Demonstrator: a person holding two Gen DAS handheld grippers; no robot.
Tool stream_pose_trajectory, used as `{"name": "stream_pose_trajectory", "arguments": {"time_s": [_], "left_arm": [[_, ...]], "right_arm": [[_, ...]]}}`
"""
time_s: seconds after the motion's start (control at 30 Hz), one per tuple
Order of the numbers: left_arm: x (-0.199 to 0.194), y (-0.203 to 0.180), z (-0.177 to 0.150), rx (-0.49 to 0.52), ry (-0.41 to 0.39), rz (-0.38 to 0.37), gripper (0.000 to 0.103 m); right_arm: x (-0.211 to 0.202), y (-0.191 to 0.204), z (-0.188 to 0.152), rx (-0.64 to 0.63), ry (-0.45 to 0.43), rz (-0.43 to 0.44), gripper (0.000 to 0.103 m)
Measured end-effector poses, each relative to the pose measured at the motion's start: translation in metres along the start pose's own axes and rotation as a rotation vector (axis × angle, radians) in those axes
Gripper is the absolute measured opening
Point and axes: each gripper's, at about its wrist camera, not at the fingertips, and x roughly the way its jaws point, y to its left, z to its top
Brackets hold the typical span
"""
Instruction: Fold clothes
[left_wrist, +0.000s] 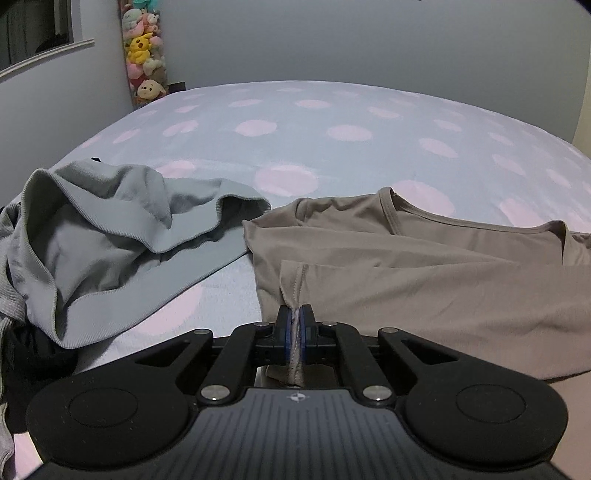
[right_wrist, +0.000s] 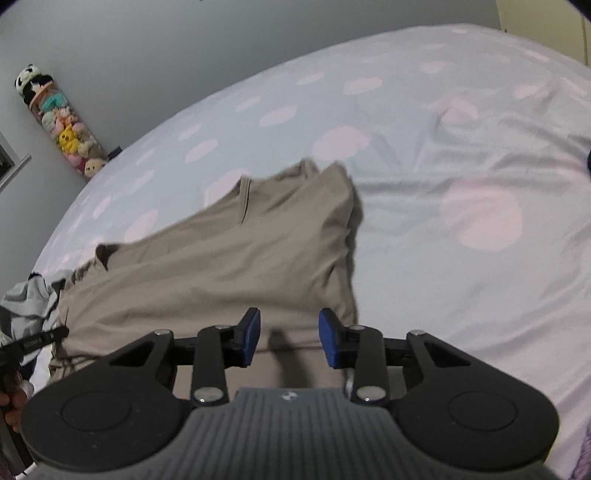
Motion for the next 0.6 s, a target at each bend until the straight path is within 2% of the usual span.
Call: {"name": "stream_pose_trajectory", "arguments": {"time_s": [0.1, 0.33, 0.47, 0.6], "left_arm": [[-0.004, 0.002, 0.002, -0.027, -0.02, -0.003, 0.003], [-0.025, 0.007, 0.014, -0.057, -0.112, -0.006, 0.002], [-0.016, 0.012, 0.016, -0.048, -0.077, 0.037, 0.002], [-0.007, 0.012, 0.01, -0.039, -0.044, 0.027, 0.002]], "right_arm": [[-0.004, -0.01, 0.01, 0.017, -0.05, -0.024, 0.042], [0.009, -0.03, 0.028, 0.116, -0.096, -0.016, 0.042], [0.018, -0.033, 0.034, 0.137, -0.106, -0.011, 0.042], [0.032, -0.033, 0.043, 0.169, -0.089, 0.022, 0.042]]}}
